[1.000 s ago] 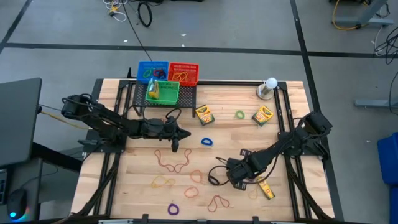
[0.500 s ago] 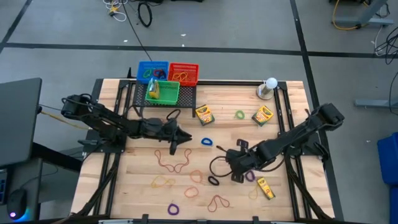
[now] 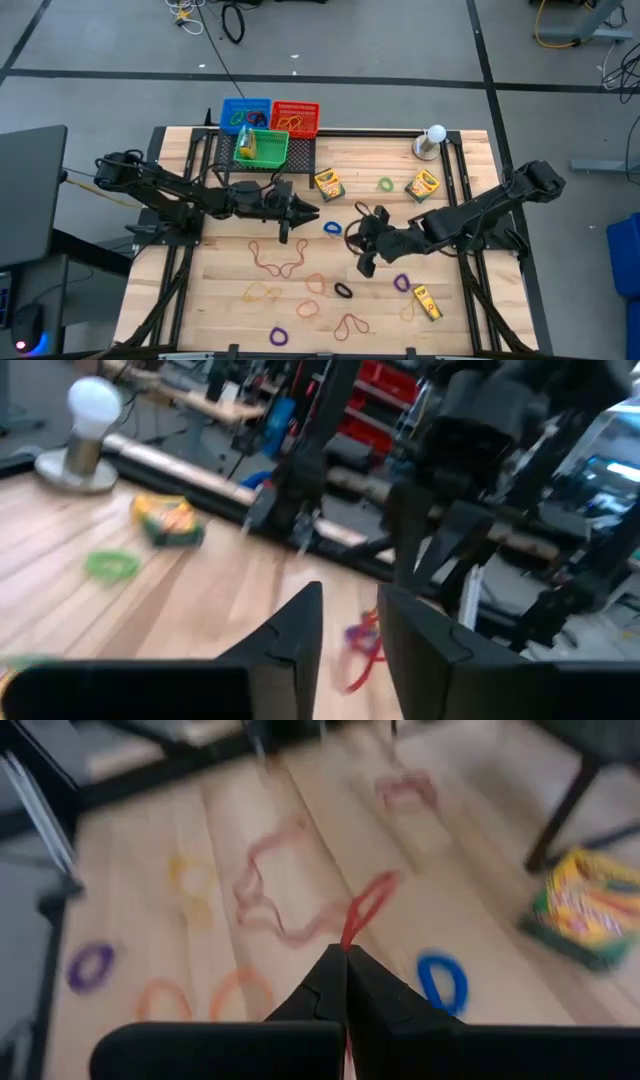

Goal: Pick & Place Office Desk Supplies
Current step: Put the red rubber band into the red bin

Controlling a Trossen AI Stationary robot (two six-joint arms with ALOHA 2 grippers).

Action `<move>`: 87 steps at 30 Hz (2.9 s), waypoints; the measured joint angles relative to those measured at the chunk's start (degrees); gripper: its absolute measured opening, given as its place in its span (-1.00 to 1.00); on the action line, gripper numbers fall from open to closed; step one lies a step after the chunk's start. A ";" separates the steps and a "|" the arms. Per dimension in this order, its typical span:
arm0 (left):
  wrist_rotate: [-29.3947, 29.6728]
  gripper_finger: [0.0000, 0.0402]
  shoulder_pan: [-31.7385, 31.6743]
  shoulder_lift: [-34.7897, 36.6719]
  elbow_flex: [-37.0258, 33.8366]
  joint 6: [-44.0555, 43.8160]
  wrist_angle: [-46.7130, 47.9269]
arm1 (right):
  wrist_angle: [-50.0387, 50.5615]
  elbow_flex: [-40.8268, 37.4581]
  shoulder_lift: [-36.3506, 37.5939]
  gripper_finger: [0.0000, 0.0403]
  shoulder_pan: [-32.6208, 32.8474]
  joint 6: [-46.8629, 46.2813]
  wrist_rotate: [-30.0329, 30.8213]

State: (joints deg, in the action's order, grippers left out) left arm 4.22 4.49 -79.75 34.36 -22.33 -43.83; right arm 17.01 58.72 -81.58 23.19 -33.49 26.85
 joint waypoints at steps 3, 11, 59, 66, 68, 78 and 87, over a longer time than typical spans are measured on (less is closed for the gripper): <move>-0.33 -0.36 -0.10 0.00 2.62 -0.06 1.07 | -4.70 0.04 0.00 -1.00 -0.94 1.34 0.13; -4.78 -0.07 -0.33 0.00 11.60 7.89 18.85 | -9.09 0.04 0.00 -1.00 -4.63 4.95 -1.64; 0.21 -0.97 0.27 -1.63 33.08 46.10 63.73 | -16.39 0.04 0.00 -0.72 -8.27 9.88 -8.16; 8.10 -0.97 -4.01 1.06 42.13 41.86 77.40 | -16.08 0.04 0.00 -0.31 -8.44 9.83 -7.15; 10.53 -0.97 -6.23 1.01 46.33 40.90 81.06 | -15.93 0.04 0.00 -0.29 -8.67 9.89 -7.14; 12.43 -0.97 -26.44 -0.59 57.59 41.15 81.72 | -15.49 0.04 0.00 -0.92 -8.67 12.10 -7.04; 9.92 -0.97 -40.84 -10.52 59.01 46.65 81.83 | -15.49 0.04 -0.02 -0.94 -8.69 12.41 -7.05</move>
State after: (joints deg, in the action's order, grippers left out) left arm 14.14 -36.35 -90.27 93.38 24.32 38.00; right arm 1.52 58.76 -81.60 14.50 -21.08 19.80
